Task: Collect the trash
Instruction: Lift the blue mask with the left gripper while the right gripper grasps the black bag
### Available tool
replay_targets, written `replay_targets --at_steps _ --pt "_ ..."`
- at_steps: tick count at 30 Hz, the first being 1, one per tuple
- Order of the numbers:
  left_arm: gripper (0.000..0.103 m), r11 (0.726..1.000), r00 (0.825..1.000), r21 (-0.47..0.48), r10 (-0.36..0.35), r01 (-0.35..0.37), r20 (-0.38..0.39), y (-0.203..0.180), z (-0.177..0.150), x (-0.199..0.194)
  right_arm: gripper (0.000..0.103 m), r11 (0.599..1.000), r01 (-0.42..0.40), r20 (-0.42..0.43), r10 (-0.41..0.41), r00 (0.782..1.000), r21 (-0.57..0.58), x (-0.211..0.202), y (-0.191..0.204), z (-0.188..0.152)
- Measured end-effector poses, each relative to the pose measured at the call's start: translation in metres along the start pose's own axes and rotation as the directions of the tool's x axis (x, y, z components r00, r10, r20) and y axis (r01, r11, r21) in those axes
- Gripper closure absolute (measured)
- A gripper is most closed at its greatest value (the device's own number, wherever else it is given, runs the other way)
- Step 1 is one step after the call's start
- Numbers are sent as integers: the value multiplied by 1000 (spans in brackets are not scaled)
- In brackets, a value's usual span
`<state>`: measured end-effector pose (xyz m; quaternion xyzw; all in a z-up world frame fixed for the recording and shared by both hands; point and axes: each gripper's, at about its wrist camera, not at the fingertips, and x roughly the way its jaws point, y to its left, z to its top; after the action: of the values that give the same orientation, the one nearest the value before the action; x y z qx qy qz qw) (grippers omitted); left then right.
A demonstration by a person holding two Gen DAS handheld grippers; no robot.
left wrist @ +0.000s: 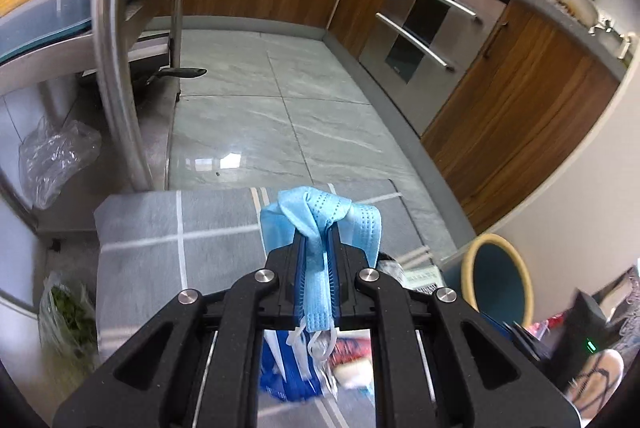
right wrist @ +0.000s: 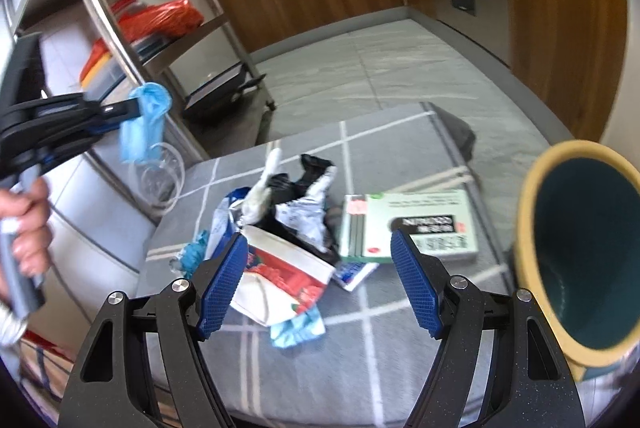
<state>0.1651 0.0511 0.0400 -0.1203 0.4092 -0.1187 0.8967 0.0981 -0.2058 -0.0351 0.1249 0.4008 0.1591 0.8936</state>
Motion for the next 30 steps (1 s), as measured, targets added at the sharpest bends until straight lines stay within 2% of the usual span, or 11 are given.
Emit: replay_targets --at_steps 6,11,13,15,17,18,23,30 --pt "94 1000 999 6 -27 27 27 -4 -24 -29 28 999 -16 -28 15 999 -49 33 20 6" --pt "94 999 998 1 -50 50 29 -4 -32 -32 29 999 -1 -58 -1 998 -40 60 21 10" --pt "94 998 998 -3 -56 56 26 -2 -32 -29 43 999 5 -68 -7 998 -36 67 19 11" --pt "94 998 998 -13 -58 58 23 -1 -32 -26 66 1000 3 -84 -4 996 -22 72 15 11" --pt "94 998 998 -17 -62 62 24 1 -31 -24 74 1000 -1 -86 -1 996 -18 72 13 10" --pt "94 998 998 -18 -62 62 27 0 -30 -24 83 1000 -5 -89 3 996 -21 72 12 9" --pt "94 997 997 -20 -70 70 42 -2 -29 -25 86 999 -25 -51 23 998 -41 54 15 8" --pt "94 997 997 -10 -75 75 37 -9 -30 -21 88 998 -18 52 21 998 -59 21 16 21"
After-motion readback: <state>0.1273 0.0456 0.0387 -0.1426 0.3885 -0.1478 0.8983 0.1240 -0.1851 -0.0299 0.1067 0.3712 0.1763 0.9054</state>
